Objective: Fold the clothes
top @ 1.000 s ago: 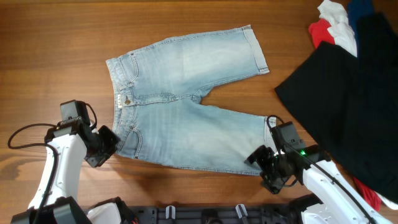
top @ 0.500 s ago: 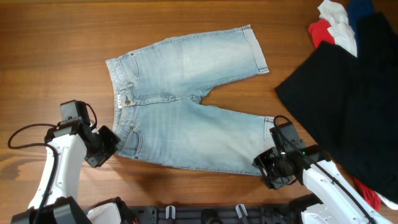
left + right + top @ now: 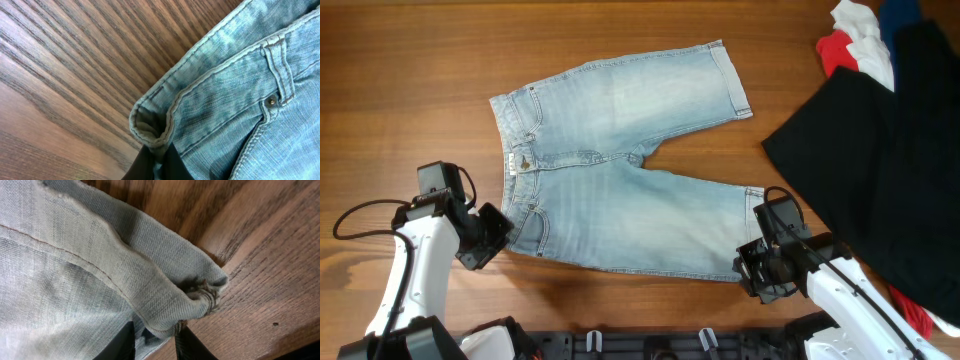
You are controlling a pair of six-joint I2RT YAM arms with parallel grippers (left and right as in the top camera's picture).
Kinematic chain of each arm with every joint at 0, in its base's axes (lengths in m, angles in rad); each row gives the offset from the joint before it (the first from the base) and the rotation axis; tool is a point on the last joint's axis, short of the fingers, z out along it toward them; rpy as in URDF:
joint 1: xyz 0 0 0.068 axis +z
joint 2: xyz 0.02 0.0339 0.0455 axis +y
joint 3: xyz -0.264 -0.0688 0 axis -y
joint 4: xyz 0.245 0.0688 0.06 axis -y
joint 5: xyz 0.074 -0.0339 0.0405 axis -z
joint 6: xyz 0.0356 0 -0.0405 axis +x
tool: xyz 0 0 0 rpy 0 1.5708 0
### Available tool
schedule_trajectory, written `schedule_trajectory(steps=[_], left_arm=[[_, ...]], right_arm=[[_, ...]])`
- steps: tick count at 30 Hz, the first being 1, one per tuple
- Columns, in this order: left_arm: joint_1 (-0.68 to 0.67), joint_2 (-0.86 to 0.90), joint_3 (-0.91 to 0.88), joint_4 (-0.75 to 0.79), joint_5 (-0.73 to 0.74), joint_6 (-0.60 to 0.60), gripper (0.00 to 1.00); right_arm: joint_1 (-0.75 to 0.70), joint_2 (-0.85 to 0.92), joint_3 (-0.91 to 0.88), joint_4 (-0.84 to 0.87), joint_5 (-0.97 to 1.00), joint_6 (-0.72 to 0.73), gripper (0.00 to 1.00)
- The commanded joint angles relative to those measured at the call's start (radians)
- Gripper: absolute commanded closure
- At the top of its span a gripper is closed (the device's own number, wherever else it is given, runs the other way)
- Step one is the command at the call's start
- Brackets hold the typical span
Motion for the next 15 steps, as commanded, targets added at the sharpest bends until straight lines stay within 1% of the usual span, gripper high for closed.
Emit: schedule_trajectory(steps=[1, 2, 3, 4, 7, 10, 15], left_arm=[[-0.002, -0.02, -0.01, -0.009, 0.01, -0.002, 0.96], [-0.002, -0.021, -0.01, -0.01, 0.012, -0.002, 0.96], [-0.002, -0.021, -0.01, -0.012, 0.013, -0.002, 0.96], [-0.002, -0.021, -0.01, -0.013, 0.017, -0.002, 0.96], [-0.002, -0.023, -0.008, -0.012, 0.02, -0.002, 0.96], [-0.002, -0.04, 0.0, -0.023, 0.02, -0.002, 0.96], [-0.001, -0.124, 0.056, -0.074, 0.019, -0.002, 0.96]], right_arm=[[0.005, 0.016, -0.004, 0.007, 0.031, 0.023, 0.76], [0.005, 0.023, -0.004, 0.011, 0.031, 0.023, 0.8], [0.005, 0.027, -0.004, 0.014, 0.031, 0.023, 0.89], [0.005, 0.035, -0.004, 0.022, 0.025, 0.022, 0.96], [0.005, 0.042, -0.004, 0.048, 0.023, -0.017, 0.96], [0.005, 0.039, 0.013, 0.055, 0.034, -0.099, 0.96], [0.005, 0.016, 0.104, -0.072, 0.146, -0.167, 0.96]])
